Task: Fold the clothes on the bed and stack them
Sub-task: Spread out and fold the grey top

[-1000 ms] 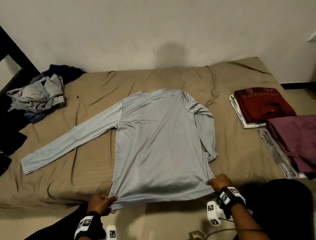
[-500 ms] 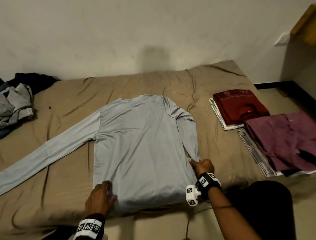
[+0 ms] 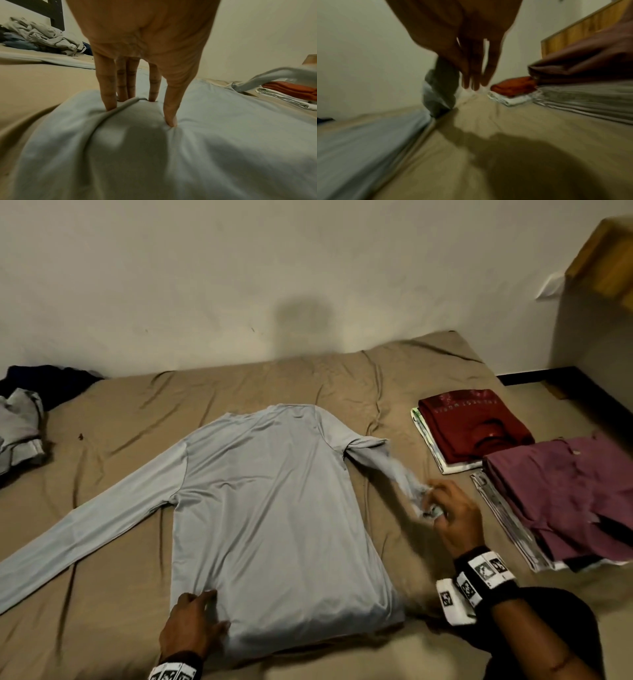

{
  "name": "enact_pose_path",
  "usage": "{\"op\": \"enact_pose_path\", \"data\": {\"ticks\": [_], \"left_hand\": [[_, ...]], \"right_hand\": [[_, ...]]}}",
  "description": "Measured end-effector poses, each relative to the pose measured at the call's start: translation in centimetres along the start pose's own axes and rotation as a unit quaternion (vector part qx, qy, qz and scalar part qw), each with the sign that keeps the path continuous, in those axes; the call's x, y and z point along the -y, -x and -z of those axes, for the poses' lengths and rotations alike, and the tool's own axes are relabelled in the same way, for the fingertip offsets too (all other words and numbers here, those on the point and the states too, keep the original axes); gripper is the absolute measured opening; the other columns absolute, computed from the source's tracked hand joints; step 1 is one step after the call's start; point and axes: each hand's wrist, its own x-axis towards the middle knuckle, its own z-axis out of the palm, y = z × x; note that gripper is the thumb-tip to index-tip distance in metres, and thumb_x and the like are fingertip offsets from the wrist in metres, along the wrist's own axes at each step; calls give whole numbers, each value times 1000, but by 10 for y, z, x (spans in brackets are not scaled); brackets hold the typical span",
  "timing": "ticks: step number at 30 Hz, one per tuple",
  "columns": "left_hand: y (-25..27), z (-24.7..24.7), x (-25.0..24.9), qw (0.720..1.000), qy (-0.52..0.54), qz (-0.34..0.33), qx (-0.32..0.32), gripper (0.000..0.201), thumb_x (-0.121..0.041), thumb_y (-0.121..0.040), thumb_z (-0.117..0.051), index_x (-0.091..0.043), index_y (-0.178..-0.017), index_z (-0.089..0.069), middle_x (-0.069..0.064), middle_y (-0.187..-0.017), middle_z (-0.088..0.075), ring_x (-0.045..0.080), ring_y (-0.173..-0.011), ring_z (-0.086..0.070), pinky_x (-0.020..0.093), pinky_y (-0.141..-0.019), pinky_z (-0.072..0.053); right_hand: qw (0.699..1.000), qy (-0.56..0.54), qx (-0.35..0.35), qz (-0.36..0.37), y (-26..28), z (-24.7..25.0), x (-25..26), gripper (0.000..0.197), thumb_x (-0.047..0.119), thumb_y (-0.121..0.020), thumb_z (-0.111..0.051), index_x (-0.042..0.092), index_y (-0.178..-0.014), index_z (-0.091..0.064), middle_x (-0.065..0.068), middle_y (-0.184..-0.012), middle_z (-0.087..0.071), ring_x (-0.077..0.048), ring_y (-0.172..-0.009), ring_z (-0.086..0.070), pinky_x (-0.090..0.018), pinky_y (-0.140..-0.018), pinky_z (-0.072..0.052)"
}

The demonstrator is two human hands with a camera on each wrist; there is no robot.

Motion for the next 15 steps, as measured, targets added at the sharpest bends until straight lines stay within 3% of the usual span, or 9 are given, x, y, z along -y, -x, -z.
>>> {"op": "enact_pose_path", "data": {"ticks": [1,2,3,4,5,9,10,13,15], "left_hand": [[-1,0,-1,1000,-5,2,4,78,-56,-70,-83,-36,-140,-56,2,-126,-51,23,-116,-60,35,-97,-51],[-2,0,-2,1000,-7,4,8,78,-56,-69,-83,-36,-140,-56,2,-125,-51,23,-116,-60,35,-97,-51],[-3,-1,-3,1000,-3,5,9,79,-56,-69,-84,-36,-140,-56,3,-126,-50,24,-116,-60,35,-98,-51],[-4,-1,-3,1000,4,8,7,79,-56,-69,-84,-35,-140,-56,3,-127,-50,24,-117,-60,36,-98,-50],[-6,-1,-4,1000,6,9,7,78,-56,-69,-84,-36,-139,-56,3,-128,-50,25,-117,-60,36,-98,-50],[-7,-2,-8,999,-18,21,18,72,-50,-70,-84,-35,-136,-59,6,-124,-51,28,-115,-61,39,-97,-51],[-7,-2,-10,999,-23,21,20,69,-49,-71,-84,-35,-135,-60,6,-122,-51,29,-114,-61,39,-96,-51],[-8,0,-14,999,-34,26,33,65,-47,-69,-84,-34,-130,-63,7,-117,-49,31,-110,-62,38,-95,-51],[-8,1,-16,998,-35,30,37,64,-46,-68,-85,-34,-128,-65,7,-116,-50,31,-109,-63,38,-95,-51]], "right_hand": [[992,83,84,-35,5,-3,-17,18,4,-74,-70,18,-85,-69,1,-108,-69,-20,-88,-66,-31,-69,-51],[963,174,174,-106,13,-7,-31,18,12,-78,-73,21,-93,-69,-1,-113,-69,-24,-95,-67,-33,-74,-53],[914,250,257,-189,23,-11,-44,20,21,-82,-71,20,-102,-68,-4,-117,-69,-27,-102,-68,-34,-80,-54],[869,288,309,-257,32,-15,-55,23,27,-86,-67,18,-107,-67,-8,-119,-69,-30,-106,-67,-34,-83,-53],[852,296,316,-295,37,-16,-63,24,28,-88,-64,15,-108,-68,-10,-119,-69,-31,-107,-67,-34,-84,-53],[889,244,181,-341,27,-21,-73,11,21,-82,-67,10,-84,-68,-19,-102,-70,-39,-94,-66,-34,-72,-49],[900,211,157,-348,25,-22,-75,12,21,-81,-69,11,-85,-65,-20,-101,-69,-40,-93,-65,-35,-73,-49],[909,143,195,-339,28,-34,-91,42,38,-70,-84,17,-102,-65,-16,-108,-64,-39,-105,-61,-39,-84,-53],[913,122,215,-326,26,-40,-101,29,42,-67,-87,25,-81,-69,-11,-93,-69,-35,-95,-65,-37,-76,-54]]}}
